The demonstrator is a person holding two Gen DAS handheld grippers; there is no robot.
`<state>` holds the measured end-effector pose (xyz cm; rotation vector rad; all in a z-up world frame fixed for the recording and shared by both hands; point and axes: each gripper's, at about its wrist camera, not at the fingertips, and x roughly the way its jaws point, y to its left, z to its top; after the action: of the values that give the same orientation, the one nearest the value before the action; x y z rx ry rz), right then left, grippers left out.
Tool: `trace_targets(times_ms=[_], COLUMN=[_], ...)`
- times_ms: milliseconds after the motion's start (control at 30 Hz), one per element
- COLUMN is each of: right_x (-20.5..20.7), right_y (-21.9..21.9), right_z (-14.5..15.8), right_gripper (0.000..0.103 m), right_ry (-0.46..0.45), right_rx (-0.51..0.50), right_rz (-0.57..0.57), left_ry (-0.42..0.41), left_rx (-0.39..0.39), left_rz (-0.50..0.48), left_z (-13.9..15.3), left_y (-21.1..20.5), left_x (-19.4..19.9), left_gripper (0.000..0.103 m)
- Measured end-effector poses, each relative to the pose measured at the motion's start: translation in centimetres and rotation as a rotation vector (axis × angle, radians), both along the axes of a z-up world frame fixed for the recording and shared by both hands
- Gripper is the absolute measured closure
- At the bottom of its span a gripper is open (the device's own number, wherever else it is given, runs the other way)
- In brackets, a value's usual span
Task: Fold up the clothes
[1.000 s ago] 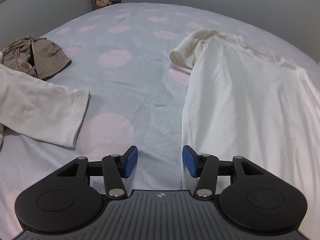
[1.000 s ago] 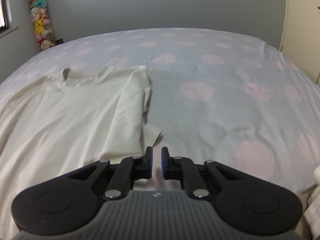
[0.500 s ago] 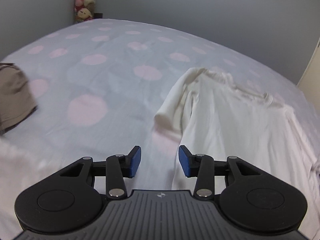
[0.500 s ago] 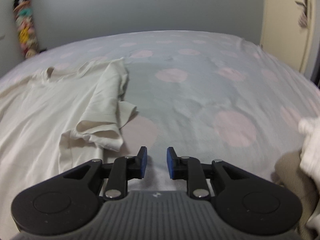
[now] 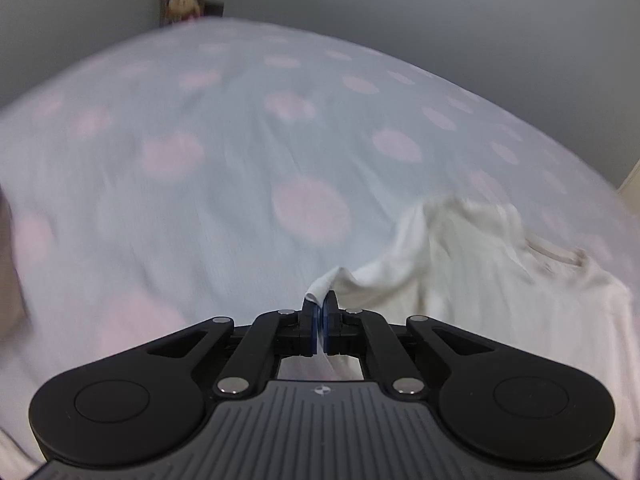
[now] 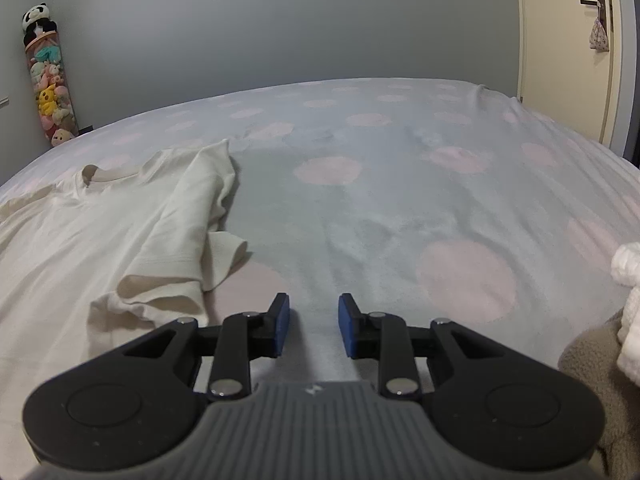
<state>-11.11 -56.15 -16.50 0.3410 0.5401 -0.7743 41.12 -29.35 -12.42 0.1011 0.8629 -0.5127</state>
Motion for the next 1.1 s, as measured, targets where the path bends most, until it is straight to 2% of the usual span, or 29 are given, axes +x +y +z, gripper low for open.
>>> trace_targets(times_ms=[167,267,333,400,533,600,700,867,1000,1100], right_x=[0.3,0.3,0.2,0.1,-0.2,-0.2,-0.3,0.0,0.5,1.3], right_y=[-0.5,-0.7,-1.0,-1.2,-1.8,-1.9,-1.6,-0.9,-1.1,-1.8], right_z=[-0.1,-0.3,-0.3,-0.2,0.0,0.2,0.8,1.7,1.9,1.6], right_gripper=[0.072,0.07,0.069,0.069,0.069,0.069,0.069,0.069,0.069,0.069], right_ry=[-0.009,-0.009,-0.014,-0.018,-0.04,-0.058,-0.105,-0.167,-0.233,-0.199], right_rx=[0.0,0.001,0.006,0.008,0.029,0.052,0.094,0.112,0.184,0.178], right_rz=[-0.006,-0.002,-0.001,0.002,-0.012,-0.016,0.009,0.081,0.123,0.097], left_ry=[-0.096,-0.094,-0.046,-0.037,-0.088,-0.113,-0.115,-0.08,-0.042,0.0], left_rx=[0.144,0.242,0.3,0.326,0.331,0.322,0.295,0.26,0.237,0.24], left_rz=[0.031,0.01,0.009,0.056,0.125,0.125,0.09,-0.031,-0.141,-0.191], left_z=[2.5,1.0,-0.7,-1.6,-1.3,-0.6,0.4,0.6,-0.6,-1.8], left_y=[-1.4,-2.8,-3.6,-3.4,-2.4,-2.0,-1.6,-1.9,-2.3,-2.5], left_x=[3.9,5.3,5.9,5.8,4.0,2.6,0.0,-6.4,-11.6,-13.8], left_gripper=[0.102,0.102,0.097,0.088,0.085,0.072,0.064,0.063,0.063,0.063])
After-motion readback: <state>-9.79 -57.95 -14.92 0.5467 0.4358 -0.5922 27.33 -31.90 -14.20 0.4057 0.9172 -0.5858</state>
